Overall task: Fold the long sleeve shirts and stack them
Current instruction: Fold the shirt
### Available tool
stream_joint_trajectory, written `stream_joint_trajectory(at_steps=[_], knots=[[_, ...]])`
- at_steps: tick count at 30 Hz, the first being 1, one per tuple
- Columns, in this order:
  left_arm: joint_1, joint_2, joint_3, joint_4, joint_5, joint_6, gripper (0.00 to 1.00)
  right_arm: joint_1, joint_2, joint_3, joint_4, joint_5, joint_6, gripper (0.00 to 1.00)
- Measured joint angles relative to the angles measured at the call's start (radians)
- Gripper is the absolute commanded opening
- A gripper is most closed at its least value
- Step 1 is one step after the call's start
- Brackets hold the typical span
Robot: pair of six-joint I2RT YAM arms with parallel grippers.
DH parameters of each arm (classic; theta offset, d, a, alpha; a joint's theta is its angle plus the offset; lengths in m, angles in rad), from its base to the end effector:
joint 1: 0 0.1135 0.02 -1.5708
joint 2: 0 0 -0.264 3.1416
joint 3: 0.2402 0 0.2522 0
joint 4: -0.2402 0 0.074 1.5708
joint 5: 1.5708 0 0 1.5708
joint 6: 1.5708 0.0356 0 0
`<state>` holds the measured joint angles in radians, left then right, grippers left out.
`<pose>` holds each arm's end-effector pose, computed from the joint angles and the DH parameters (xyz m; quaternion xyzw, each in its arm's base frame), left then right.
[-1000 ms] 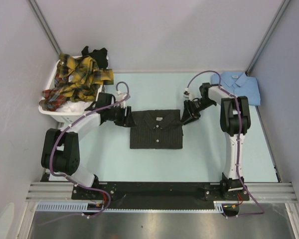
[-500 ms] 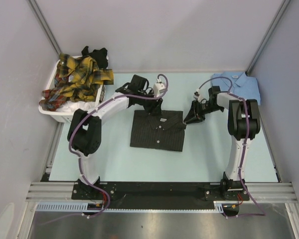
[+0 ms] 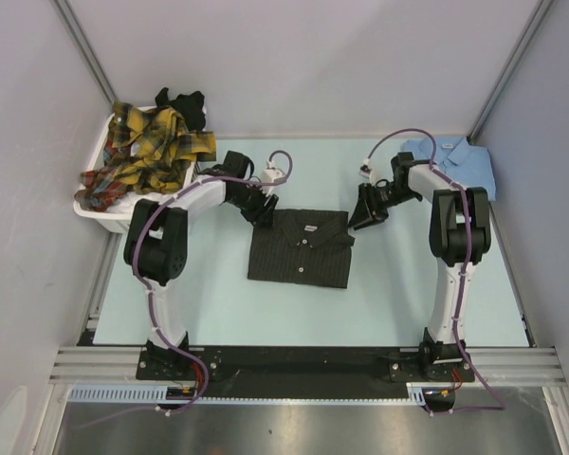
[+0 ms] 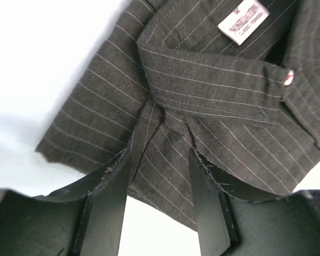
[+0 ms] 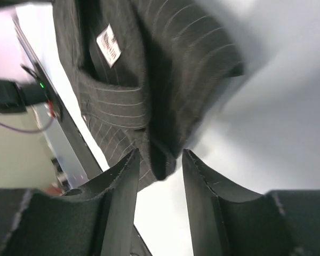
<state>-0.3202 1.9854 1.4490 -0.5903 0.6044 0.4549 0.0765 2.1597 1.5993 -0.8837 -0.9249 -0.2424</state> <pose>0.3846 -0.1489 0.1882 0.4126 0.8374 -0.2755 0.2293 0.4147 0.0603 0.1590 -0.1697 0.8774 0.4390 0.0934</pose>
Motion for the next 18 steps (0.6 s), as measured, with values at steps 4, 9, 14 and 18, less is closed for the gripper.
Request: stream_joint_trajectory(at_steps=[4,9,14,18], knots=[[-0.010,0.035,0.000,-0.004,-0.011,0.027,0.50,0.050,0.000,0.006,-0.045,0.031,-0.071,0.44],[-0.011,0.060,0.000,-0.024,-0.034,0.060,0.38,0.090,0.000,0.025,-0.079,0.070,-0.134,0.42],[-0.009,0.061,-0.001,-0.027,-0.049,0.075,0.19,0.091,0.000,0.026,-0.099,0.093,-0.171,0.24],[-0.003,0.061,-0.002,-0.030,-0.049,0.076,0.00,0.095,0.004,0.037,-0.112,0.117,-0.198,0.00]])
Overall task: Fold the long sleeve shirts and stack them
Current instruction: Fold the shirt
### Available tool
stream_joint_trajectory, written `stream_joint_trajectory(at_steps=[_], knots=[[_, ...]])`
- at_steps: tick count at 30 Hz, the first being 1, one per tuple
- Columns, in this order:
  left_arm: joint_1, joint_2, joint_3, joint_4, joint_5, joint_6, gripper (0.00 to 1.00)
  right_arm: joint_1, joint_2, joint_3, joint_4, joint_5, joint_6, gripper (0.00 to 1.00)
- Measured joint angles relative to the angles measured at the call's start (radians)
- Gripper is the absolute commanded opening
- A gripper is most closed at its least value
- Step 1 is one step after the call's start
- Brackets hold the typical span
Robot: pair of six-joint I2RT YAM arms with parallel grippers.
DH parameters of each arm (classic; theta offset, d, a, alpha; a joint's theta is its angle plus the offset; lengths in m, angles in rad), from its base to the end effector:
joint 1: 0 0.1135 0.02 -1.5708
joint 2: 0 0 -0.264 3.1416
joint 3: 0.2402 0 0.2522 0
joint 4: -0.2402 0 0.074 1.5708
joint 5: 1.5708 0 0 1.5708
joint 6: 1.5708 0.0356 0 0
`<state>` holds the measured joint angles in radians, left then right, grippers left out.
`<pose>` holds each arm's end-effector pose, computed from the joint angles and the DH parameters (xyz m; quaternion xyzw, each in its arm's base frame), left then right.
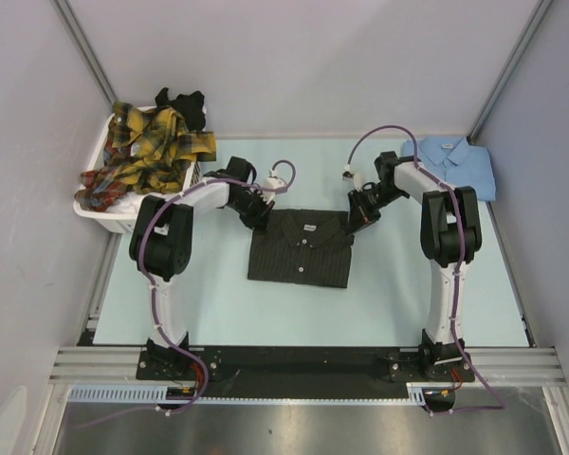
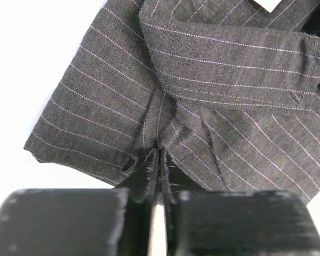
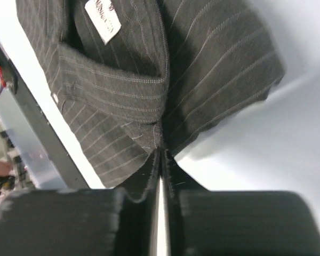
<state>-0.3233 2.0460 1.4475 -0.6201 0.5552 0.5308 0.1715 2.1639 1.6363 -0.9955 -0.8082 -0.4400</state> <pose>0.3856 -0.1490 0.1620 0.4359 0.8419 -0.2509 0.1955 0.4036 0.0960 0.1624 -0.2856 0.8737 0.3866 0.0743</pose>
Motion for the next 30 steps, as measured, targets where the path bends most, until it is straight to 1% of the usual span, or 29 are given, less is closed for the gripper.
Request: stream_joint_trajectory(at_steps=[8,11,16,22,23,24,25,26,27,28,29,30], knots=[[0.027,-0.001,-0.002,-0.012,0.018,-0.008,0.00,0.039,0.056,0.161,-0.003,0.040,0.009,0.00],[0.050,-0.016,-0.026,-0.002,0.024,-0.019,0.00,0.050,0.064,0.216,-0.002,0.050,0.018,0.00],[0.078,-0.038,-0.040,0.015,0.023,-0.040,0.00,0.050,0.072,0.258,0.003,0.077,0.018,0.00],[0.079,-0.035,-0.043,0.045,-0.013,-0.087,0.00,0.049,0.152,0.296,0.035,0.103,0.038,0.00],[0.080,-0.035,-0.047,0.055,-0.020,-0.097,0.00,0.049,0.168,0.304,0.041,0.107,0.048,0.02],[0.083,-0.035,-0.053,0.068,-0.023,-0.110,0.00,0.049,0.182,0.309,0.049,0.110,0.059,0.10],[0.086,-0.036,-0.063,0.085,-0.022,-0.124,0.01,0.048,0.191,0.311,0.058,0.112,0.072,0.14],[0.091,-0.038,-0.078,0.105,-0.022,-0.133,0.05,0.048,0.196,0.311,0.061,0.112,0.085,0.18],[0.095,-0.042,-0.096,0.122,-0.021,-0.143,0.12,0.047,0.197,0.311,0.064,0.112,0.096,0.27],[0.099,-0.048,-0.112,0.136,-0.019,-0.151,0.29,0.045,0.197,0.311,0.068,0.111,0.105,0.32],[0.102,-0.058,-0.124,0.145,-0.018,-0.159,0.35,0.042,0.194,0.311,0.073,0.104,0.120,0.33],[0.105,-0.072,-0.134,0.151,-0.018,-0.164,0.40,0.037,0.188,0.311,0.079,0.093,0.134,0.38]])
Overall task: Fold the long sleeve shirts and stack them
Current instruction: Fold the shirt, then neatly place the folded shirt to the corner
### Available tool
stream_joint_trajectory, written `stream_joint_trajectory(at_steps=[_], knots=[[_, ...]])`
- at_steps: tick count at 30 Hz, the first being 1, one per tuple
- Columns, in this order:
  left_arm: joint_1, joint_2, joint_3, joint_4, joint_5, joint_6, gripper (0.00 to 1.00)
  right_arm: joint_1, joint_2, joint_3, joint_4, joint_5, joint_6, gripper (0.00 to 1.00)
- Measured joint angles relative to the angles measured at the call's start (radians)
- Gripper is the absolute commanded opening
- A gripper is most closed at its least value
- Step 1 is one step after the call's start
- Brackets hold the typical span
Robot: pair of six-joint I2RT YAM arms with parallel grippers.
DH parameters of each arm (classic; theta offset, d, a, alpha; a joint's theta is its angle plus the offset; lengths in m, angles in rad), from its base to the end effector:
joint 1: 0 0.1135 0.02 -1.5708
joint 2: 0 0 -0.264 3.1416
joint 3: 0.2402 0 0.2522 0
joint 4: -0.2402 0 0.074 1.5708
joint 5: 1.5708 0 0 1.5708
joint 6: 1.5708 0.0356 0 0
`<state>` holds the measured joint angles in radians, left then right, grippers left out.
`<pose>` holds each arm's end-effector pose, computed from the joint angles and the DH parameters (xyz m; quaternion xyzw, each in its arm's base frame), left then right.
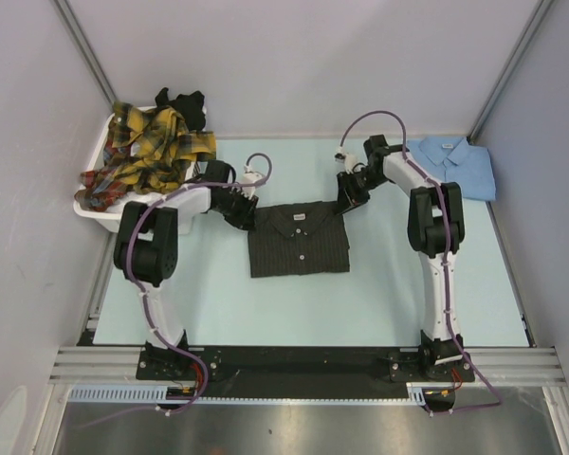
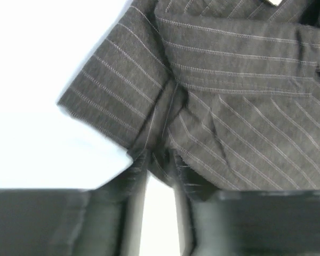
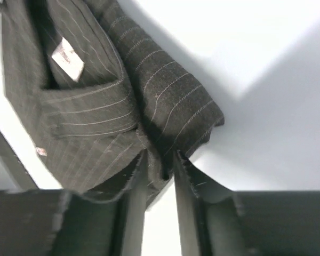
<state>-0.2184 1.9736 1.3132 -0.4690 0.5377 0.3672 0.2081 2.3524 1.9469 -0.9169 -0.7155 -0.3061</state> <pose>0.3850 -0.1041 0.1589 0.3272 0.8839 -0.2428 0.2297 0.4644 0.1219 0.1616 -0.2783 0.8879 0.3414 0.1329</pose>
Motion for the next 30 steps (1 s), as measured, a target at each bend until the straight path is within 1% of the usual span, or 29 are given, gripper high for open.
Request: stream_joint_trajectory(at_steps=[1,2,3,6,8,9,11,12,13,16,17,19,21,24,26,27,28,29,30], knots=[[0.003,-0.021,-0.014,0.006,0.000,-0.006,0.44,-0.006,-0.006,-0.002,0.003,-0.008,0.014,0.39],[0.005,-0.045,-0.028,0.012,0.000,-0.010,0.45,-0.016,-0.020,-0.013,0.013,-0.027,0.040,0.40],[0.003,-0.077,-0.043,0.019,-0.001,-0.011,0.46,-0.029,-0.049,-0.047,0.039,-0.052,0.072,0.43],[-0.030,-0.196,-0.057,0.034,-0.027,0.008,0.49,-0.092,-0.196,-0.232,0.118,-0.126,0.196,0.44],[-0.105,-0.274,-0.057,0.060,-0.064,0.041,0.49,-0.147,-0.317,-0.390,0.206,-0.168,0.287,0.45],[-0.151,-0.301,-0.057,0.068,-0.081,0.058,0.50,-0.183,-0.386,-0.480,0.244,-0.191,0.343,0.48],[-0.302,-0.342,-0.058,0.095,-0.129,0.111,0.50,-0.243,-0.489,-0.624,0.312,-0.216,0.431,0.49],[-0.364,-0.347,-0.059,0.108,-0.143,0.128,0.49,-0.262,-0.520,-0.677,0.336,-0.222,0.463,0.51],[-0.461,-0.346,-0.064,0.130,-0.166,0.156,0.49,-0.280,-0.555,-0.745,0.369,-0.228,0.505,0.52],[-0.645,-0.302,-0.075,0.158,-0.210,0.204,0.49,-0.289,-0.594,-0.900,0.443,-0.240,0.607,0.53],[-0.688,-0.277,-0.075,0.167,-0.225,0.217,0.49,-0.291,-0.594,-0.941,0.464,-0.241,0.636,0.54],[-0.741,-0.221,-0.072,0.182,-0.257,0.238,0.50,-0.293,-0.594,-1.005,0.492,-0.240,0.686,0.56],[-0.769,-0.158,-0.068,0.190,-0.286,0.255,0.50,-0.302,-0.594,-1.051,0.520,-0.240,0.735,0.58],[-0.785,-0.084,-0.056,0.198,-0.324,0.271,0.50,-0.314,-0.594,-1.085,0.567,-0.239,0.785,0.67],[-0.792,-0.046,-0.048,0.198,-0.342,0.280,0.47,-0.318,-0.595,-1.101,0.601,-0.238,0.809,0.68],[-0.794,-0.032,-0.044,0.200,-0.350,0.285,0.37,-0.319,-0.595,-1.109,0.615,-0.237,0.815,0.69],[-0.794,-0.021,-0.040,0.202,-0.355,0.289,0.31,-0.319,-0.595,-1.117,0.626,-0.237,0.822,0.69],[-0.794,-0.013,-0.039,0.206,-0.361,0.290,0.25,-0.317,-0.595,-1.124,0.636,-0.236,0.829,0.72],[-0.794,-0.008,-0.039,0.212,-0.370,0.297,0.18,-0.314,-0.595,-1.131,0.644,-0.235,0.831,0.75]])
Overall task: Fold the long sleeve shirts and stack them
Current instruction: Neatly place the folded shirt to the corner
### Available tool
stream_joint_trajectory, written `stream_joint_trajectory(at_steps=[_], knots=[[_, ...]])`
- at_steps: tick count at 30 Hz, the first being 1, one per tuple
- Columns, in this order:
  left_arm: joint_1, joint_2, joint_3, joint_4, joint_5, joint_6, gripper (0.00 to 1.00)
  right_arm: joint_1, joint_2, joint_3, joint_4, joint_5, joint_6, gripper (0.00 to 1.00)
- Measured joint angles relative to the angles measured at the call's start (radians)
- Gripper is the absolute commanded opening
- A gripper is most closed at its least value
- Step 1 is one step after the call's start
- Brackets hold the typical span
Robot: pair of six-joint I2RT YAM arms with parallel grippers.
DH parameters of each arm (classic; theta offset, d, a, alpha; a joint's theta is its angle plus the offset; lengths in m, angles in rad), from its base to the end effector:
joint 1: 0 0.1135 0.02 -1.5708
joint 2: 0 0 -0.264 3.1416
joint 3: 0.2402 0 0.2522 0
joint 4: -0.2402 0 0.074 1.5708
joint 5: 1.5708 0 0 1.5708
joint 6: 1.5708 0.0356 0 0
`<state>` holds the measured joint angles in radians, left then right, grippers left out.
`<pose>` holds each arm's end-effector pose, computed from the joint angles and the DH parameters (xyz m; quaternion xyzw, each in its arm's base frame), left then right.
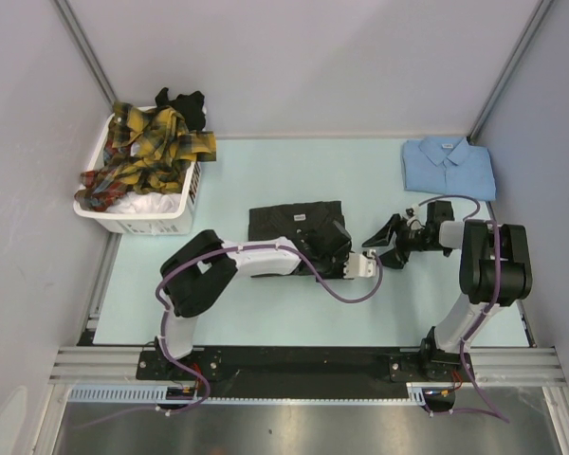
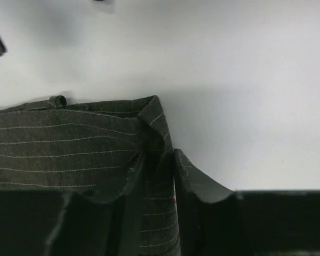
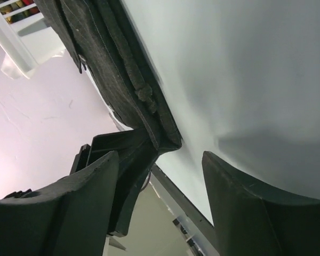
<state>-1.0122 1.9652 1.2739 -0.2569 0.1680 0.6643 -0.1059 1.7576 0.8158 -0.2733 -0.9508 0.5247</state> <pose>0.2133 -0.3526 0.1587 0.7224 0.6153 -0.1315 0.2868 0.2960 -0.0023 0.1214 0.1944 0.8571 0.4733 0.0602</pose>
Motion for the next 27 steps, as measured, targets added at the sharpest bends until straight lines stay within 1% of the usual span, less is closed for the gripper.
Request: stream_joint_trajectory(at_steps=[2,3,4,5,10,12,16,17,19,23,24,25,27], knots=[[0.003,0.001,0.000,0.009,-0.001,-0.003,0.12,0.012,0.000,-0.012,0.021,0.000,0.007,0.87],[0.011,0.000,0.001,0.013,0.002,-0.009,0.10,0.022,0.000,-0.019,0.035,0.001,0.012,0.87],[0.015,0.000,0.003,0.014,0.013,-0.015,0.08,0.034,0.000,-0.028,0.060,0.002,0.019,0.93],[0.023,0.000,0.005,0.013,0.028,-0.025,0.08,0.046,0.000,-0.037,0.084,-0.004,0.027,0.95],[0.077,-0.002,0.031,0.009,0.111,-0.074,0.07,0.115,0.032,-0.067,0.282,-0.055,0.137,0.98],[0.092,-0.008,0.033,0.008,0.134,-0.082,0.07,0.145,0.062,-0.068,0.391,-0.071,0.203,0.99],[0.117,-0.019,0.034,0.008,0.167,-0.106,0.06,0.195,0.100,-0.071,0.560,-0.064,0.296,0.95],[0.121,-0.022,0.034,0.008,0.175,-0.113,0.06,0.211,0.112,-0.071,0.600,-0.060,0.319,0.92],[0.130,-0.029,0.034,0.008,0.191,-0.129,0.07,0.229,0.135,-0.071,0.668,-0.055,0.360,0.89],[0.150,-0.053,0.038,0.008,0.216,-0.156,0.06,0.250,0.194,-0.055,0.801,-0.038,0.430,0.78],[0.154,-0.060,0.040,0.008,0.222,-0.163,0.07,0.254,0.216,-0.045,0.843,-0.029,0.454,0.77],[0.157,-0.064,0.043,0.008,0.227,-0.168,0.07,0.256,0.231,-0.036,0.872,-0.022,0.470,0.76],[0.160,-0.068,0.049,0.009,0.232,-0.175,0.07,0.260,0.257,-0.021,0.916,-0.003,0.500,0.70]])
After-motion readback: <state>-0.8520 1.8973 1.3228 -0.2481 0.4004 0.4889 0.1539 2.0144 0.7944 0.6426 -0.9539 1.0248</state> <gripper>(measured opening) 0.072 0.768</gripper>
